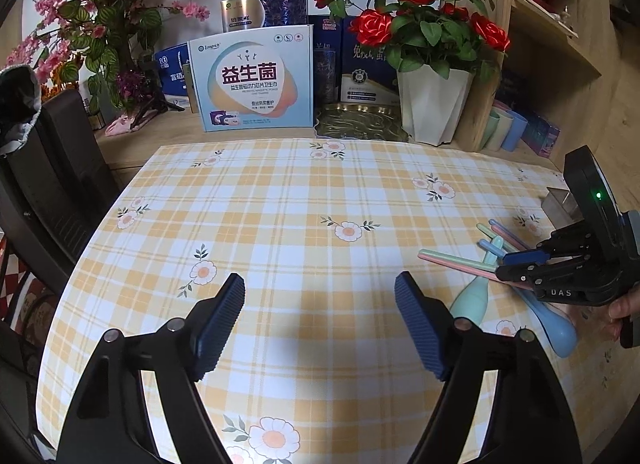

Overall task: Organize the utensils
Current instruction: 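Reach into the utensil pile and grasp a green chopstick with the right tool, then grasp a pink chopstick with the left tool while the right tool holds the green chopstick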

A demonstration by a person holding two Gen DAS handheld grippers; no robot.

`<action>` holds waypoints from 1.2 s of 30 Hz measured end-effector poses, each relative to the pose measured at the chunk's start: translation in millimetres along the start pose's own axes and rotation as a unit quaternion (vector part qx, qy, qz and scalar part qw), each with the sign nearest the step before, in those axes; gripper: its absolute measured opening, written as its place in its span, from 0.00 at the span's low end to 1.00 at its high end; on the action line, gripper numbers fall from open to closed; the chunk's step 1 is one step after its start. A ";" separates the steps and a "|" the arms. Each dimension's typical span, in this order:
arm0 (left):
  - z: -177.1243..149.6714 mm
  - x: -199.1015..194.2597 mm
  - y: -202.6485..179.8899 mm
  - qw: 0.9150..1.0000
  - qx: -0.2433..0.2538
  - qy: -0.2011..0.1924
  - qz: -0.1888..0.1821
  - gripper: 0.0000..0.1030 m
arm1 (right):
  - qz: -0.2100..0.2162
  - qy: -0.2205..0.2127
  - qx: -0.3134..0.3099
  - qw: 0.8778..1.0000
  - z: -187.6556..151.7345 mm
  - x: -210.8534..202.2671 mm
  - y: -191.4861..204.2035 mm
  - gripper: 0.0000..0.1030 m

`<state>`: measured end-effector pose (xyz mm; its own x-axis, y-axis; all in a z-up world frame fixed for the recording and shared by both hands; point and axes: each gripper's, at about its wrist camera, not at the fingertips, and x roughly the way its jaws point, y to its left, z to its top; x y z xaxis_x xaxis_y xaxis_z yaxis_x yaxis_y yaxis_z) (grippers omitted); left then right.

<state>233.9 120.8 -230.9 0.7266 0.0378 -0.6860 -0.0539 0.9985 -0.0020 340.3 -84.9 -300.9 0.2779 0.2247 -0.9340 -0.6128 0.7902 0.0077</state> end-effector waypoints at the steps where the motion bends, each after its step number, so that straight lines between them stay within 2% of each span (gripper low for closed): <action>1: 0.0 0.2 -0.9 1.000 0.000 0.000 0.000 0.73 | -0.002 0.003 0.000 1.000 -0.3 -0.4 -1.4 0.16; 7: -1.1 -1.2 -3.7 1.000 0.002 -0.001 -0.003 0.73 | -0.006 0.013 0.017 1.000 -0.7 0.5 -14.8 0.13; 13: -1.8 -0.5 -6.8 1.000 0.005 0.002 -0.003 0.71 | -0.006 0.029 0.012 0.999 1.2 11.3 -11.8 0.13; 16: -2.2 -0.1 -7.0 1.000 0.005 0.005 -0.003 0.68 | -0.001 0.019 0.021 1.000 2.7 10.7 -11.9 0.05; 19: -3.0 -0.2 -6.0 1.000 0.003 0.007 -0.004 0.63 | 0.004 0.001 0.032 0.999 1.7 4.0 -12.5 0.05; 22: -2.8 0.7 -7.9 1.000 0.001 0.012 -0.006 0.58 | 0.012 -0.024 0.068 0.997 -3.5 -6.4 -19.8 0.05; 26: -2.9 -1.3 -17.3 1.000 0.007 0.016 -0.017 0.57 | 0.025 -0.067 0.130 0.989 -25.5 -24.4 -30.0 0.05; 29: -3.5 -1.7 -28.3 0.999 0.018 0.020 -0.026 0.56 | 0.016 -0.094 0.173 0.980 -53.7 -37.5 -38.7 0.05; 36: -2.2 7.1 -70.4 0.996 0.050 0.039 -0.056 0.50 | -0.002 -0.129 0.243 0.961 -107.2 -61.8 -66.4 0.05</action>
<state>241.3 50.6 -237.3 0.6688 -0.0734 -0.7398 0.0956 0.9953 -0.0124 284.4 -212.4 -282.0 0.4920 0.3046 -0.8156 -0.2104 0.9506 0.2281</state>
